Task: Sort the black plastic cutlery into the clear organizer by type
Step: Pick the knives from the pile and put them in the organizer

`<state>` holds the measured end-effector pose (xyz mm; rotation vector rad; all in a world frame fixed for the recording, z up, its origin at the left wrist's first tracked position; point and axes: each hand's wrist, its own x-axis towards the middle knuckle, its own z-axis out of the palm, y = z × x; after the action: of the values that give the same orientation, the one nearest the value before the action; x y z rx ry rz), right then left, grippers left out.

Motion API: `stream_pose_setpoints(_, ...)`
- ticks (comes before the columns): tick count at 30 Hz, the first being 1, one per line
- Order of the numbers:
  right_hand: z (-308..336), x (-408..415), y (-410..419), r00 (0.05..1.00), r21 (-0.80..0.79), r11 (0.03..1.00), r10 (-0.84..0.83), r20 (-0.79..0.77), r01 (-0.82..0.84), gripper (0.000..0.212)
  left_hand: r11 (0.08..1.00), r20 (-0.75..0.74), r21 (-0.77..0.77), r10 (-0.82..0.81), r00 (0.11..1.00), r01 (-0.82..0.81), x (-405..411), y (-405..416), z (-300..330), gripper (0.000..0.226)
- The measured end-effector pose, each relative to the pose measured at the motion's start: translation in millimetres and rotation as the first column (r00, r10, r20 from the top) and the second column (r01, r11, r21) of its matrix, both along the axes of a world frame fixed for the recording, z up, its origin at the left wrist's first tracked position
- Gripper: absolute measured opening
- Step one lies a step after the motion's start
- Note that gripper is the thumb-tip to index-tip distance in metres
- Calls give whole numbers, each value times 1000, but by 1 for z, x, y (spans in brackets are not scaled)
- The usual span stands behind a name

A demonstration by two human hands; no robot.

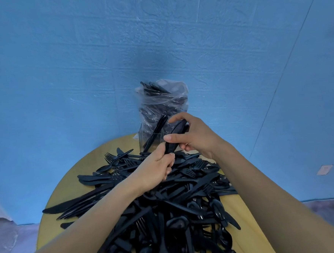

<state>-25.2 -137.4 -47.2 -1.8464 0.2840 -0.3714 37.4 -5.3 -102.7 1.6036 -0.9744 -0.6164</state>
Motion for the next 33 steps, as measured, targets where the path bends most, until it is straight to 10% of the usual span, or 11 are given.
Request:
stream_pose_setpoints(13,0,82,-39,972,146,981,-150,179,125,23,996,319,79,11,948,-38,100,-36,21,20)
stream_pose_setpoints(23,-6,114,-80,854,205,882,-465,235,424,27,863,491,-201,499,715,-464,138,-32,-25,20)
stream_pose_setpoints(33,-31,149,-66,839,-316,781,-463,287,539,16,915,663,-88,348,663,-393,140,-27,-42,16)
